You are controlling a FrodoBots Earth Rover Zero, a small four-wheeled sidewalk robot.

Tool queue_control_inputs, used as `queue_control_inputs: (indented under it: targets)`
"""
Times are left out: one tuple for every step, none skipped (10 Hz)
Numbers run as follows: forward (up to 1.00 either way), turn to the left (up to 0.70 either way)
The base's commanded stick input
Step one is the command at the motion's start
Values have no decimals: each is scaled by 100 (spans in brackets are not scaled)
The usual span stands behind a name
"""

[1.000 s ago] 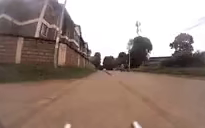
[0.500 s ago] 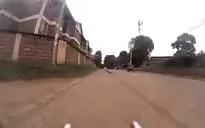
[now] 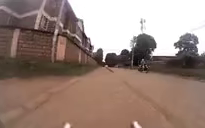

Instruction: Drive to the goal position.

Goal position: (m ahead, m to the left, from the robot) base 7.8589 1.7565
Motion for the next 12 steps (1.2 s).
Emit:
queue_control_inputs:
  targets:
    - [70,0]
    - [70,0]
    - [70,0]
    - [70,0]
    - [70,0]
    - [70,0]
    - [70,0]
    - [70,0]
    - [70,0]
    - [70,0]
    - [70,0]
    - [70,0]
